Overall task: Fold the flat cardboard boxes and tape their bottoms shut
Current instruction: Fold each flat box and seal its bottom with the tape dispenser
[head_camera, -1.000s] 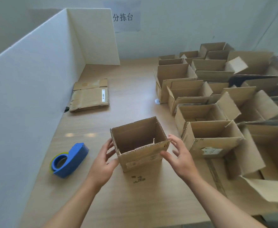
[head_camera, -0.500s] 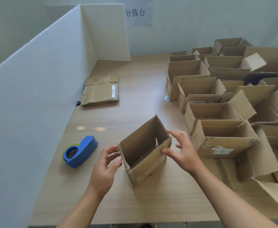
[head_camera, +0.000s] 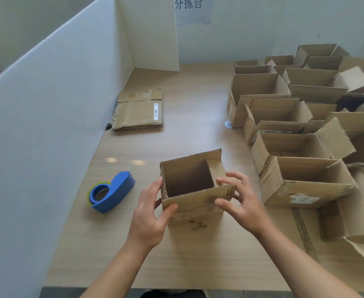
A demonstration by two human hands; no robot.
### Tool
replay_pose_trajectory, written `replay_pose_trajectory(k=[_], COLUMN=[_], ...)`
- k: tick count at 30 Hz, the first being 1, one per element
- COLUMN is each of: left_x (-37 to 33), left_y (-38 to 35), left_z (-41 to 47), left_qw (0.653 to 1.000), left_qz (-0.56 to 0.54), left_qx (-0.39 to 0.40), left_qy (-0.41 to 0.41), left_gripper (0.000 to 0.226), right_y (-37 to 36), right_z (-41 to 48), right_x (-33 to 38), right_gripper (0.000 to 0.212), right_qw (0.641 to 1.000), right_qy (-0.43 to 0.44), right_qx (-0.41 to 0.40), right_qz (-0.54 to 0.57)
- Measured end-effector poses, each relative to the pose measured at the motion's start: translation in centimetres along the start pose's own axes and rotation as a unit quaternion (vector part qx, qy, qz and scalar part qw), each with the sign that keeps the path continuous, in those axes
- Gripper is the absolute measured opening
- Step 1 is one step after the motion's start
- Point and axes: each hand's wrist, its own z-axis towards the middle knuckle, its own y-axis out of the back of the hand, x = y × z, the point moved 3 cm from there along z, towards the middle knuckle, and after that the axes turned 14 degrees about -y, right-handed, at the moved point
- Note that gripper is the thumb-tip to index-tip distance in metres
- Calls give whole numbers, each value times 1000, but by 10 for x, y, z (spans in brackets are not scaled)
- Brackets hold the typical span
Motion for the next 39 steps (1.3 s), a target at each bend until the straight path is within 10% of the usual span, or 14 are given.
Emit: replay_pose_trajectory(k=[4,9,15,22,39], left_x=[8,12,13,21,65], left_y=[-4,2,2,-2,8], left_z=[10,27,51,56,13], left_qw=[987,998,995,984,979], left_qz=[108,13,44,123,164], left_qx=[113,24,65,130,102], left_qy=[-41,49,56,8,66], left_gripper=[50,42,102,38,56], right_y=[-3,-4,-6,-8,-61], right_z=[4,9,12,25,33], right_x=[-5,-2,1,9,-10], right_gripper=[48,29,86,52,46], right_qw=[999,995,991,993,968], right_qy=[-22,-71,-116,-73,-108], right_qx=[-25,-62,-59,-41,12], right_qz=[17,28,-11,-78,-226])
